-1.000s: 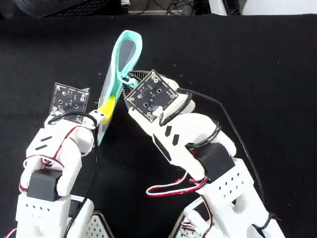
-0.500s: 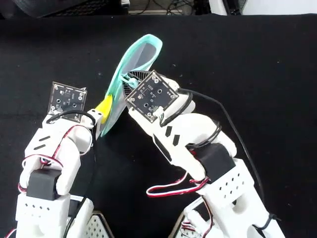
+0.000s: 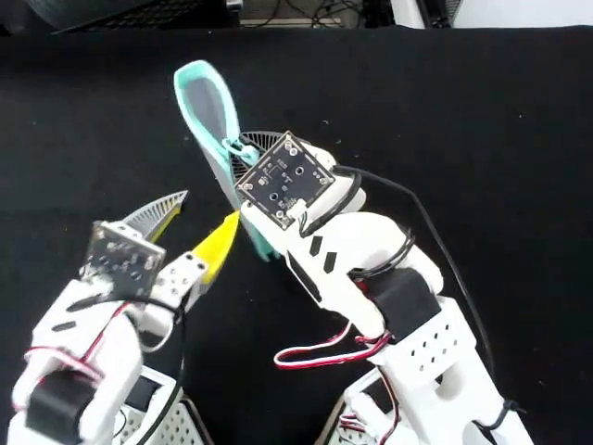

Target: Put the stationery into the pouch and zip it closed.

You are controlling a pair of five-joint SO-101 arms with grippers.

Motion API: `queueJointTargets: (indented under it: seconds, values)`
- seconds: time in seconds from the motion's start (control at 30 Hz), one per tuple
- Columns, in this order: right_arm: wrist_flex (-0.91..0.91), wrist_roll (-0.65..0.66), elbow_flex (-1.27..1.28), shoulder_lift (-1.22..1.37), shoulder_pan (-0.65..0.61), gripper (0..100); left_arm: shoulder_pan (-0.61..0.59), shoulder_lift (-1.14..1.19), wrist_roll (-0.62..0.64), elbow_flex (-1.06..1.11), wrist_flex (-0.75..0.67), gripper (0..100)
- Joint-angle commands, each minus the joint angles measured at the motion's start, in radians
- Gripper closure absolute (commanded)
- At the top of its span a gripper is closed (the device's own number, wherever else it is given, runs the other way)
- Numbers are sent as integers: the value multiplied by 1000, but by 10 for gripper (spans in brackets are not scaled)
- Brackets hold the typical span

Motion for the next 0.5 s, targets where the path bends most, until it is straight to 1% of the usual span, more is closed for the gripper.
queueJointTargets:
  seconds: [0.0,0.1,0.2,0.33,0.47]
  values:
    - [-35,-5,-12,-1,15,986,13,-3,-8,68,-123,774]
    - [-35,-5,-12,-1,15,986,13,-3,-2,117,-193,775]
    - [-35,-5,-12,-1,15,986,13,-3,3,133,-232,776]
    - [-34,-5,-12,-1,15,986,12,-2,74,148,-293,773]
    - [-32,-5,-12,-1,15,986,12,69,77,199,-382,773]
